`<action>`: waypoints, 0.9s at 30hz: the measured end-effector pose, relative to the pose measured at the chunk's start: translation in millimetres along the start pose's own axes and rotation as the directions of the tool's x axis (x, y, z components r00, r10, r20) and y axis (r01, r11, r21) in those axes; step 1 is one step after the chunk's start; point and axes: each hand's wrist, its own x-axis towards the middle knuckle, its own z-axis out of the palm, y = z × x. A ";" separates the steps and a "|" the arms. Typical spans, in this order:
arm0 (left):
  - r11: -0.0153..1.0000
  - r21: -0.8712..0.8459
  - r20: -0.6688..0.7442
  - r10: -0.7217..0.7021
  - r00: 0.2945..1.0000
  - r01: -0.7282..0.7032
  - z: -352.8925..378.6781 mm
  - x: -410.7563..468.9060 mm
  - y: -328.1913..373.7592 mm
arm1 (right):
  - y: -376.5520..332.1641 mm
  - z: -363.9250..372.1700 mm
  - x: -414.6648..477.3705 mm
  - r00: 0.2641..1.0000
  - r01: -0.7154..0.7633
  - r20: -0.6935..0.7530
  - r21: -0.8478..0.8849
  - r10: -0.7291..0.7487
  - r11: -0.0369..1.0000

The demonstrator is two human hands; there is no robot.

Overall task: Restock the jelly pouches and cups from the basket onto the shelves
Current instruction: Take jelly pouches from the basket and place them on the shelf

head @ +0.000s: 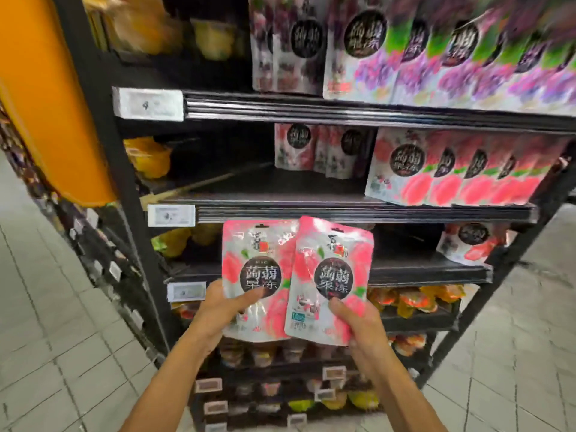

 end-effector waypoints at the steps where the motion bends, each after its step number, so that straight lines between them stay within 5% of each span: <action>1: 1.000 0.006 0.007 0.025 1.000 -0.025 1.0 1.7 7.2 | -7.3 3.6 -0.2 0.999 0.032 -0.014 -0.003 -0.032 0.999; 11: 0.967 0.013 0.146 0.250 0.957 -0.254 19.2 20.5 61.9 | -72.7 4.6 -8.0 0.974 0.191 -0.107 -0.086 -0.200 0.978; 27: 0.957 -0.003 0.151 0.287 0.946 -0.290 82.4 68.2 90.2 | -130.8 -63.6 38.4 0.895 0.356 -0.219 -0.176 -0.389 0.918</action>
